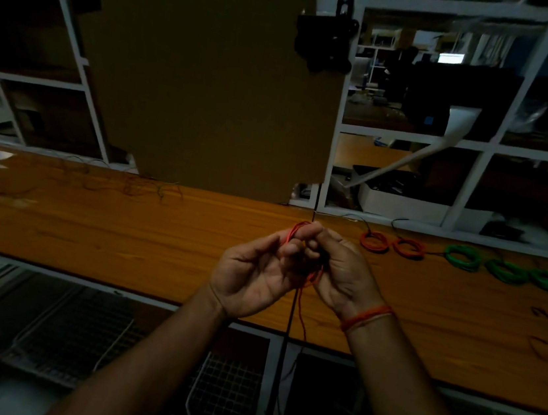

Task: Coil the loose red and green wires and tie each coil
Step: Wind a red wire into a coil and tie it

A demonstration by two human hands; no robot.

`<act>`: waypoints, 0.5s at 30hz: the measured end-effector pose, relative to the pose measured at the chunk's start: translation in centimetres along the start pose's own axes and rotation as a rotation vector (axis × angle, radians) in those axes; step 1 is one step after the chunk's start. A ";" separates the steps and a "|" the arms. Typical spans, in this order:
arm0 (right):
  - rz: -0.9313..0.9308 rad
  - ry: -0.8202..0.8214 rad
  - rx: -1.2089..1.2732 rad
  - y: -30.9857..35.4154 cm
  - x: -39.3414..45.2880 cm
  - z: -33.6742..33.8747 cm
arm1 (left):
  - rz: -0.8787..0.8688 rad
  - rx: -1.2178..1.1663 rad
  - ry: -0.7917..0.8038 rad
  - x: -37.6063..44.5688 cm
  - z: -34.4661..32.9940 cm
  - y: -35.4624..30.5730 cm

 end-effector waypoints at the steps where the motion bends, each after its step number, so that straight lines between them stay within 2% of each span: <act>1: -0.008 0.000 0.036 -0.1 0.1 -0.1 | 0.010 0.005 0.021 0.1 -0.1 0.1; 10: -0.040 0.015 0.054 -0.5 -0.2 -1.7 | 0.043 0.165 -0.023 -0.6 0.4 0.2; 15: 0.007 -0.004 -0.065 -0.7 -0.2 -1.4 | 0.016 0.272 -0.038 -1.0 0.2 -0.7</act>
Point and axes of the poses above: each hand's wrist, its own x-axis towards the middle knuckle, its own z-axis out of the back of the hand, y = z × x, the point moved 7 cm from there along x, towards the middle knuckle, and after that the axes turned 14 degrees about y, right-handed, at the moved point
